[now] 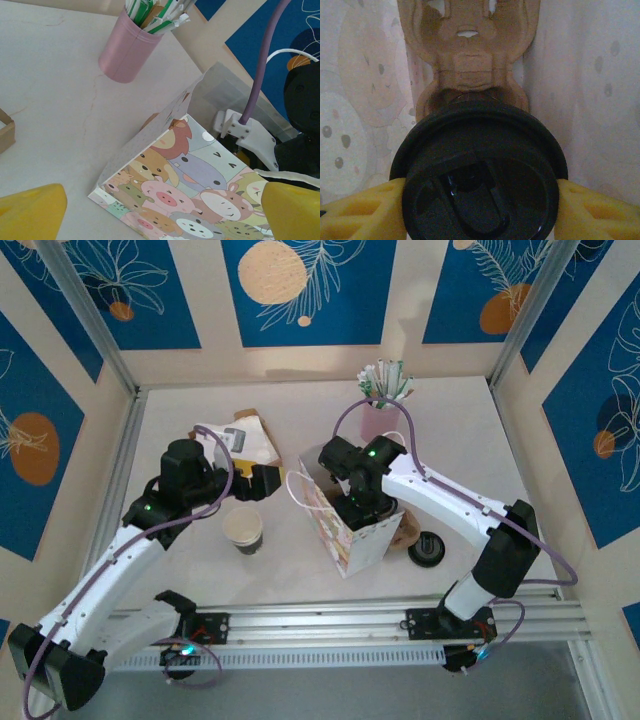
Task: Pack the takeout coffee
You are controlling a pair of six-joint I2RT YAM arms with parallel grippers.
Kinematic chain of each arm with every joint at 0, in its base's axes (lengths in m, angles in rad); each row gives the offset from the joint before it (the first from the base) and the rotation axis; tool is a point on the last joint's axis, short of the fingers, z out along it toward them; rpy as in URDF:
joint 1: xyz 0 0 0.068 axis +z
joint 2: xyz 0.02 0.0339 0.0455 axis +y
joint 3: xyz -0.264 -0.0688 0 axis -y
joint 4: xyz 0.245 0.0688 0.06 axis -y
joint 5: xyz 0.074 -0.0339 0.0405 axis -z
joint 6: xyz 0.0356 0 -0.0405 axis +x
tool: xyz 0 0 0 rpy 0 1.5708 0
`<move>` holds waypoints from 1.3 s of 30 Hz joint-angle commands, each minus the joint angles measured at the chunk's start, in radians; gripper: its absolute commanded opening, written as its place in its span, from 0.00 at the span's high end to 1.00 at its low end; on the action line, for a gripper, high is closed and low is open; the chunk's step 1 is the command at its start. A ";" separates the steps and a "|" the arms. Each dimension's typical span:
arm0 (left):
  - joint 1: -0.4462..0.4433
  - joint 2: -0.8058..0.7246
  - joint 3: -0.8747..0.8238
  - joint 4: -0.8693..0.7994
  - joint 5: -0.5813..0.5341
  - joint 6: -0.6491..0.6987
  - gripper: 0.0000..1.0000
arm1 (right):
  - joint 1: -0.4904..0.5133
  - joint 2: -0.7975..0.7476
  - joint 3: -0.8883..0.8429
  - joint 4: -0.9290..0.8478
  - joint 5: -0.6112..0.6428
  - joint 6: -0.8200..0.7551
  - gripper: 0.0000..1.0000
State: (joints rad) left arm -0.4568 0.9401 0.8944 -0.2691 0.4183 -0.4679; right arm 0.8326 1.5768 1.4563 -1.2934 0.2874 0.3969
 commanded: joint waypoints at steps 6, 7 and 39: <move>-0.015 0.003 0.011 0.028 0.011 0.021 0.00 | -0.005 -0.011 -0.007 -0.001 -0.012 -0.010 0.42; -0.015 0.003 0.011 0.027 0.011 0.020 0.00 | -0.007 -0.009 -0.007 0.000 -0.014 -0.011 0.42; -0.019 0.012 0.009 0.033 0.011 0.020 0.00 | -0.030 0.021 -0.021 -0.004 -0.060 -0.019 0.42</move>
State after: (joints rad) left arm -0.4614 0.9470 0.8944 -0.2687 0.4183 -0.4679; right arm 0.8093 1.5936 1.4441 -1.2819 0.2539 0.3927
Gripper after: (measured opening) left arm 0.999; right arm 0.633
